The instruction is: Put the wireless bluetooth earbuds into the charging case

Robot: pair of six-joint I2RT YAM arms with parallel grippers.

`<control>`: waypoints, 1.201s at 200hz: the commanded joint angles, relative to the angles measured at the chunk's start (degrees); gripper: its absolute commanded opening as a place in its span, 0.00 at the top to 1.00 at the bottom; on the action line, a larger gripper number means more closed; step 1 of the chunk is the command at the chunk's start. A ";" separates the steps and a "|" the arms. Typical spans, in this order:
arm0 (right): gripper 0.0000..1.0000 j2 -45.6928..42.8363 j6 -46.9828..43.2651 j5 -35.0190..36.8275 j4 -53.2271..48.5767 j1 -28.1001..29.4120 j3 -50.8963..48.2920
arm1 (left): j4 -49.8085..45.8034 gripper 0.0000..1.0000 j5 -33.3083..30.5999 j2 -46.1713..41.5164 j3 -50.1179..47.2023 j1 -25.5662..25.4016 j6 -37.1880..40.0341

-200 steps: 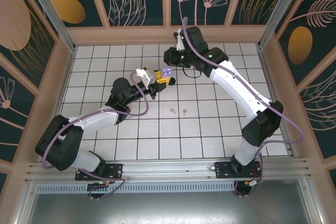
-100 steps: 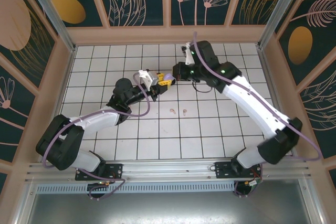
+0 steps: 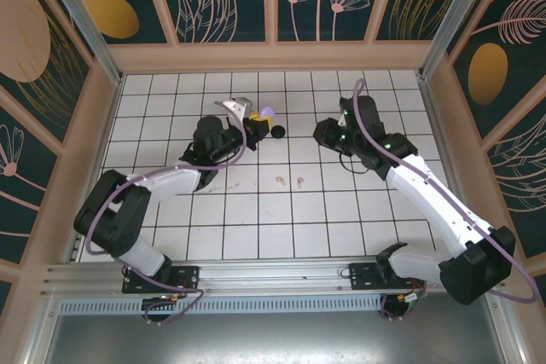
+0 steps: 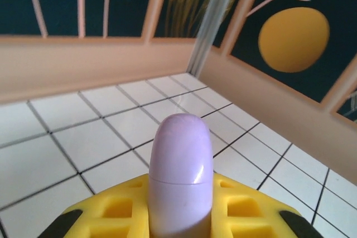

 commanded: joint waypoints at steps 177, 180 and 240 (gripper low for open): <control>0.73 3.51 3.48 4.97 6.92 7.90 -2.39 | -31.23 0.97 3.65 25.18 22.01 5.78 -16.58; 0.73 3.58 3.46 4.99 6.84 7.89 -2.25 | -31.57 0.97 3.45 25.28 22.11 5.82 -16.52; 0.66 4.66 2.97 5.61 6.14 8.76 -0.18 | -33.32 0.85 1.33 26.54 21.88 5.83 -15.98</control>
